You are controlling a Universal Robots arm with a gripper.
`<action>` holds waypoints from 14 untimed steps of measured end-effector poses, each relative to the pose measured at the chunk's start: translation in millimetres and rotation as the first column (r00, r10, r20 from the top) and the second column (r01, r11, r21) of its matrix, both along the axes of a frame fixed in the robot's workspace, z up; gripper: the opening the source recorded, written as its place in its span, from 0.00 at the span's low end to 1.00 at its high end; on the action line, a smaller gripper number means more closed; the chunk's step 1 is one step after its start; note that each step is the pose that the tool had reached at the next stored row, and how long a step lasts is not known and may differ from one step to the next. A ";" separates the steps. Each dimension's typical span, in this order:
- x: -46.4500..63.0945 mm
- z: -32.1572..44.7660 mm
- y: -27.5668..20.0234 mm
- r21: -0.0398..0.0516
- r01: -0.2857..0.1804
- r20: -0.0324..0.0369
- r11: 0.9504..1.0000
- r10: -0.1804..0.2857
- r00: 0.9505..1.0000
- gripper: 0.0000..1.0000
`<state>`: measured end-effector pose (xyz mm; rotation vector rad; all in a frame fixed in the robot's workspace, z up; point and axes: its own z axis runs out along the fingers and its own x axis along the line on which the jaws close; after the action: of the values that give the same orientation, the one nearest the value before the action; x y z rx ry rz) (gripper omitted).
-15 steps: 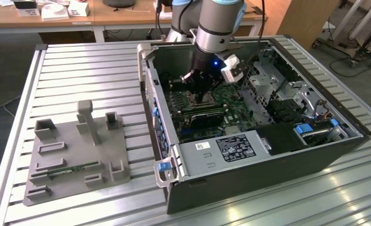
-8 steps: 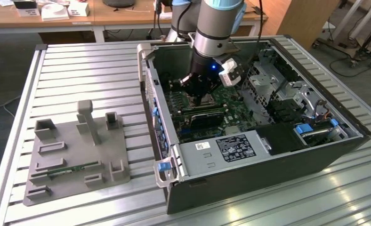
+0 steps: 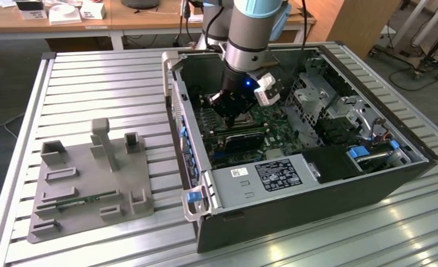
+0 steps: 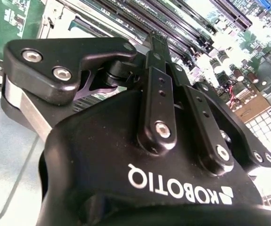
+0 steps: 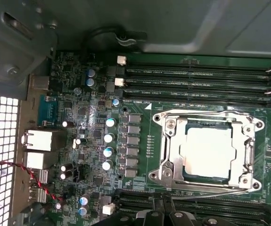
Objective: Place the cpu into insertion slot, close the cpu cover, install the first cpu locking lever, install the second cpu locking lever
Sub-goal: 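Install the second cpu locking lever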
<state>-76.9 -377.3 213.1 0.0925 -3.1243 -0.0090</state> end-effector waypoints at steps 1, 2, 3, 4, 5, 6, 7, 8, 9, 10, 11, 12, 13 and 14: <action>-0.6 -0.7 -0.1 0.000 0.000 0.000 1.000 0.000 1.000 0.11; -1.3 -1.3 -0.1 0.000 0.000 0.000 1.000 0.000 1.000 0.11; -2.0 -2.0 -0.1 0.000 0.000 0.000 1.000 0.000 1.000 0.11; -2.5 -2.5 0.0 0.001 0.000 0.000 1.000 0.000 1.000 0.11; -2.7 -3.0 0.1 0.001 0.000 0.000 1.000 0.000 1.000 0.11; -2.7 -3.2 0.1 0.001 0.000 0.000 1.000 0.000 1.000 0.11; -2.9 -3.3 0.2 0.002 0.000 0.000 1.000 0.000 1.000 0.11; -3.1 -3.4 0.5 0.003 0.000 0.000 1.000 0.000 1.000 0.11; -3.3 -3.5 0.8 0.003 0.000 0.000 1.000 0.000 1.000 0.11; -3.7 -3.6 1.1 0.004 -0.001 0.000 1.000 0.001 1.000 0.11; -3.9 -3.8 1.3 0.005 -0.001 0.000 1.000 0.001 1.000 0.11; -4.0 -4.3 1.5 0.005 -0.001 0.000 1.000 0.001 1.000 0.11; -4.1 -4.9 1.7 0.005 -0.001 0.000 1.000 0.001 1.000 0.11; -4.3 -5.6 1.9 0.006 -0.001 0.000 1.000 0.001 1.000 0.11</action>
<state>-81.1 -375.4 207.5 0.0947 -3.1243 -0.0180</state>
